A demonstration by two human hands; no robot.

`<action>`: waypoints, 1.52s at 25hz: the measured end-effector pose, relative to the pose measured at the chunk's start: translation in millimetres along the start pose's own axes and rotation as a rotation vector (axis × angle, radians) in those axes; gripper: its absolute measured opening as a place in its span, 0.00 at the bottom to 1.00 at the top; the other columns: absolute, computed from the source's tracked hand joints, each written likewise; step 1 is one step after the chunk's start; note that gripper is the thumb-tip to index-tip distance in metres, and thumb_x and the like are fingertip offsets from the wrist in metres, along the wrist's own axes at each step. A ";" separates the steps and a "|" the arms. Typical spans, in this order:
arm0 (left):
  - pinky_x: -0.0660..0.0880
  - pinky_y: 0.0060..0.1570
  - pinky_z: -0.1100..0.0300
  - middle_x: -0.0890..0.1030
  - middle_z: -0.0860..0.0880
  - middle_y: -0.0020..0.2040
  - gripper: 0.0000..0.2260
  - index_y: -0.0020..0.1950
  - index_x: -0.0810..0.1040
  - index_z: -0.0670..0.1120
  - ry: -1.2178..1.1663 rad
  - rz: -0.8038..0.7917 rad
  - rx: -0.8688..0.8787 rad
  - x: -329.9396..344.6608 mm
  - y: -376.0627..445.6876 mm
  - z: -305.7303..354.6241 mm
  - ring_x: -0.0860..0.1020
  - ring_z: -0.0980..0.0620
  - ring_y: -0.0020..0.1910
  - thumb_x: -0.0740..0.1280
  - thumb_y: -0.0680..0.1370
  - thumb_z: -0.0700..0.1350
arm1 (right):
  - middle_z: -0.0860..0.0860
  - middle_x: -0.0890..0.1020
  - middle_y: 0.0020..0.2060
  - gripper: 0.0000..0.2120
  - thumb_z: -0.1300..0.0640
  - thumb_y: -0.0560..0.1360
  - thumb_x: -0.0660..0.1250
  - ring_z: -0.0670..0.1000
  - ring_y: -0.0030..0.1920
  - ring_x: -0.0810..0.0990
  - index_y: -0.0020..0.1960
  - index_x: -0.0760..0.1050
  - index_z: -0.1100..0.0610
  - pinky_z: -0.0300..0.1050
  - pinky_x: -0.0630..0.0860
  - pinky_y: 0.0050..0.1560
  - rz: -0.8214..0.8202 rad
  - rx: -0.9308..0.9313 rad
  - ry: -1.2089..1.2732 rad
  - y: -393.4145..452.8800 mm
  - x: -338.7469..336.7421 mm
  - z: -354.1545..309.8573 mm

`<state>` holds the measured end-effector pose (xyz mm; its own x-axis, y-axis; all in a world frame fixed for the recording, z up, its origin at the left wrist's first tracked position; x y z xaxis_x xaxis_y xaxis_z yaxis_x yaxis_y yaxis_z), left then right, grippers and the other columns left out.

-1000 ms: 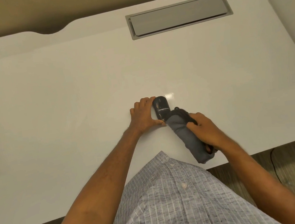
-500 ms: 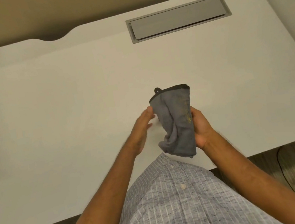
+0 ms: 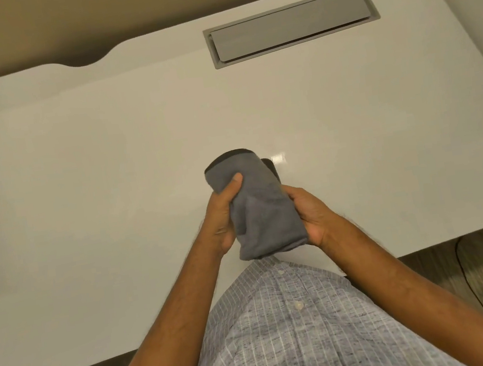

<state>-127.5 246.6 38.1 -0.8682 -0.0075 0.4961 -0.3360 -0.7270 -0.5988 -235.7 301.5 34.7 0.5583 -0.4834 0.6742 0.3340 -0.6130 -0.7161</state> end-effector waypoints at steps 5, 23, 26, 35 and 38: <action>0.83 0.45 0.57 0.88 0.44 0.54 0.19 0.62 0.81 0.45 0.075 0.279 0.134 -28.0 6.3 20.4 0.86 0.48 0.53 0.74 0.76 0.55 | 0.55 0.85 0.55 0.08 0.54 0.82 0.64 0.55 0.53 0.85 0.56 0.80 0.53 0.45 0.84 0.49 0.457 -0.438 -0.858 -8.0 -44.7 -50.3; 0.74 0.67 0.50 0.72 0.42 0.69 0.32 0.80 0.63 0.48 1.041 0.194 0.231 15.5 88.3 2.3 0.73 0.44 0.69 0.67 0.79 0.57 | 0.52 0.75 0.64 0.31 0.55 0.80 0.70 0.54 0.62 0.76 0.80 0.62 0.46 0.55 0.81 0.57 0.484 -0.702 -1.632 35.7 -64.8 -62.5; 0.73 0.62 0.54 0.69 0.43 0.65 0.30 0.83 0.57 0.53 1.368 0.118 0.279 23.2 87.7 -0.8 0.71 0.45 0.65 0.57 0.83 0.63 | 0.51 0.75 0.61 0.32 0.56 0.80 0.69 0.52 0.58 0.75 0.80 0.61 0.44 0.51 0.79 0.54 0.470 -0.722 -1.616 34.7 -64.6 -62.3; 0.80 0.53 0.46 0.71 0.39 0.69 0.27 0.83 0.56 0.46 1.500 0.211 0.437 31.4 50.8 -20.0 0.77 0.42 0.59 0.57 0.86 0.53 | 0.51 0.77 0.59 0.26 0.57 0.79 0.71 0.50 0.52 0.78 0.76 0.69 0.50 0.44 0.78 0.48 0.488 -0.743 -1.634 34.2 -65.8 -64.3; 0.80 0.50 0.50 0.73 0.40 0.67 0.27 0.83 0.56 0.45 1.488 0.165 0.464 23.1 25.1 -38.0 0.79 0.44 0.55 0.58 0.86 0.52 | 0.49 0.77 0.58 0.17 0.55 0.79 0.70 0.49 0.52 0.79 0.67 0.76 0.51 0.45 0.78 0.46 0.516 -0.720 -1.578 35.6 -70.7 -66.4</action>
<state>-169.8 254.3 10.6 -0.5435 0.3501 -0.7630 -0.3104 -0.9283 -0.2048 -313.8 272.3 -26.5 0.7499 0.0288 -0.6610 -0.2069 -0.9387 -0.2756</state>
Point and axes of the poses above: each hand's wrist, its own y-axis towards the middle knuckle, its own x-axis out of the palm, z = x × y, the point moved 8 cm from there along y, towards the middle knuckle
